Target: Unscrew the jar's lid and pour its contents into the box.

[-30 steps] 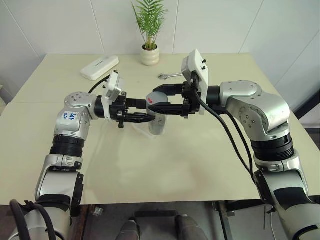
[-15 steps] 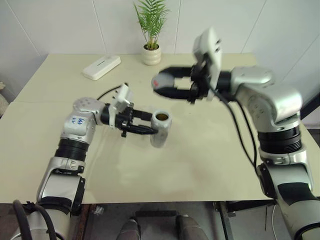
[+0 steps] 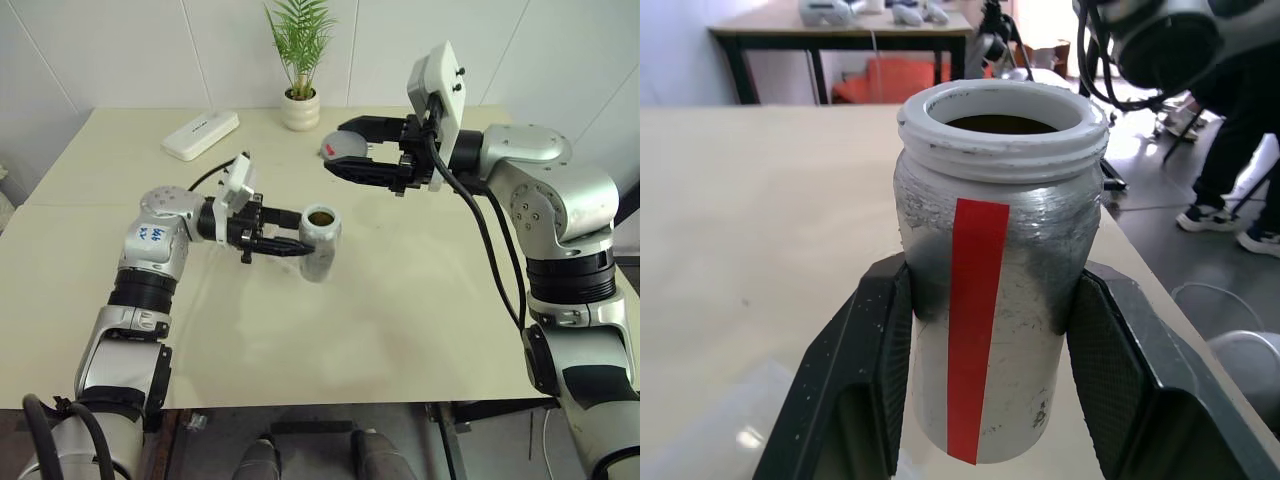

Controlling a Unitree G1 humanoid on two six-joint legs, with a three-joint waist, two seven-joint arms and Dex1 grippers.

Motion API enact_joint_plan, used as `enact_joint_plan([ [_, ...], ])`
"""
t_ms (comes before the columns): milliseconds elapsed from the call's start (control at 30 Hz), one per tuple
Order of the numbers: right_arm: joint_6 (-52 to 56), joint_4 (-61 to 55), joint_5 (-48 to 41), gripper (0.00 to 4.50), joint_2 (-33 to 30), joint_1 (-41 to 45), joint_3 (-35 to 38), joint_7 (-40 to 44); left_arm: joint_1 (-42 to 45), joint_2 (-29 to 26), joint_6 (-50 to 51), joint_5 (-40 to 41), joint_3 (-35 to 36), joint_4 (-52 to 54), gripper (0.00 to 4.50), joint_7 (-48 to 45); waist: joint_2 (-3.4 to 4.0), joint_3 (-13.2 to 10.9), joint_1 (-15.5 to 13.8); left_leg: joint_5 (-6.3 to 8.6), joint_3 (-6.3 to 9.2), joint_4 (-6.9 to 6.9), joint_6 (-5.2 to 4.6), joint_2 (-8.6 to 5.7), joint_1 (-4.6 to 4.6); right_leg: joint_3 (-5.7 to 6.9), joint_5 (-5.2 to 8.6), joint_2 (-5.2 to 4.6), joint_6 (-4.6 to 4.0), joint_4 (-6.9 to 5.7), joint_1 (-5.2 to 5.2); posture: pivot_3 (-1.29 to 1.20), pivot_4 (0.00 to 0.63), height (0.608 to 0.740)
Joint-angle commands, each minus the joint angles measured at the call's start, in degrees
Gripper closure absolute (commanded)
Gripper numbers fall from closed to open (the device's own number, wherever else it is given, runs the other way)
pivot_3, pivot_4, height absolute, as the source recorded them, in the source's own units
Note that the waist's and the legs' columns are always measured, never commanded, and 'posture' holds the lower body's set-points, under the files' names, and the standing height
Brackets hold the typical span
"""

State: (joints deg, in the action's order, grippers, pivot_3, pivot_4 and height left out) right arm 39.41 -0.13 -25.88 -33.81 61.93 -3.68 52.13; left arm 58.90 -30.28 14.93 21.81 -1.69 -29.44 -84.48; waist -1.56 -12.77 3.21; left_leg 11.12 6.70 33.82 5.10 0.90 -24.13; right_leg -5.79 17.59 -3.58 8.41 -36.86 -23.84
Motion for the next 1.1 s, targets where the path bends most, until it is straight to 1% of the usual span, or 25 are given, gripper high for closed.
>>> enact_joint_plan([
  [33, 2.45, -2.47, 3.33, 1.58, -4.47, -7.08, 4.78, -6.25, 2.67, -3.69, 0.81, 1.83, 5.0, 0.59, 2.6, 2.2, 0.0, 0.0, -0.08, 0.0, 0.01, 0.0, 0.0, 0.0, 0.0, 0.0, 0.0, 0.0, 0.0, 0.01, 0.0, 0.0, 0.15, 0.74],
  [100, 3.12, -3.25, 3.43, 1.58, -4.9, -8.4, 5.3, -7.57, 2.67, -4.12, 1.04, 1.9, 5.31, 0.58, 2.6, 2.5, 0.04, -0.03, 0.01, 0.0, 0.0, -0.01, 0.0, -0.01, -0.01, -0.01, 0.01, -0.01, 0.0, 0.02, 0.0, 0.0, 0.15, 0.74],
  [233, 5.97, -5.92, 6.35, 1.58, -6.12, -18.55, 7.48, -14.0, 2.76, -6.59, -0.26, 0.36, 7.73, -2.22, 2.6, 6.45, 0.1, -0.06, 0.08, 0.0, -0.05, -0.01, 0.0, 0.01, 0.02, -0.05, 0.02, 0.01, 0.0, -0.05, -0.04, 0.0, 0.15, 0.74],
  [400, 7.16, -7.77, 7.02, 1.58, -2.53, -27.84, 8.9, -20.24, 2.3, -6.57, -1.45, 0.22, 9.06, -3.26, 2.6, 11.07, 0.09, -0.06, 0.11, 0.0, -0.04, 0.04, 0.0, -0.01, 0.01, -0.05, 0.01, 0.0, 0.01, -0.05, -0.01, 0.0, 0.15, 0.74],
  [533, 5.81, -8.4, 8.08, 1.58, -0.23, -32.33, 8.16, -22.98, 1.86, -6.41, -2.54, -0.07, 9.88, -3.87, 2.6, 14.26, 0.09, -0.06, 0.09, -0.01, -0.04, 0.06, -0.01, -0.01, 0.02, -0.06, 0.01, 0.0, 0.02, -0.12, -0.02, 0.0, 0.15, 0.74],
  [733, 4.9, -8.31, 8.58, 1.58, 3.48, -35.7, 8.05, -26.1, 1.16, -6.4, -3.69, 0.01, 10.34, -4.11, 2.6, 17.01, 0.09, -0.06, 0.02, -0.01, -0.04, 0.09, 0.0, -0.01, 0.02, -0.06, 0.0, 0.0, 0.03, -0.12, 0.0, 0.0, 0.15, 0.74],
  [967, 4.98, -8.94, 9.03, 1.58, 3.55, -37.11, 6.85, -25.64, 0.46, -6.12, -4.01, 0.2, 9.91, -3.59, 2.6, 17.41, 0.09, -0.05, 0.05, -0.01, -0.04, 0.08, 0.0, -0.02, 0.02, -0.06, 0.0, 0.01, 0.03, -0.12, 0.0, 0.0, 0.15, 0.74],
  [1100, 6.49, -10.6, 8.01, 0.55, 3.25, -36.96, 6.85, -24.49, 0.54, -5.8, -4.43, -0.08, 9.68, -4.12, 2.6, 17.73, 0.09, -0.05, 0.04, -0.01, -0.04, 0.09, 0.0, -0.01, 0.03, -0.06, 0.0, 0.01, 0.03, -0.12, 0.01, 0.0, 0.15, 0.74],
])
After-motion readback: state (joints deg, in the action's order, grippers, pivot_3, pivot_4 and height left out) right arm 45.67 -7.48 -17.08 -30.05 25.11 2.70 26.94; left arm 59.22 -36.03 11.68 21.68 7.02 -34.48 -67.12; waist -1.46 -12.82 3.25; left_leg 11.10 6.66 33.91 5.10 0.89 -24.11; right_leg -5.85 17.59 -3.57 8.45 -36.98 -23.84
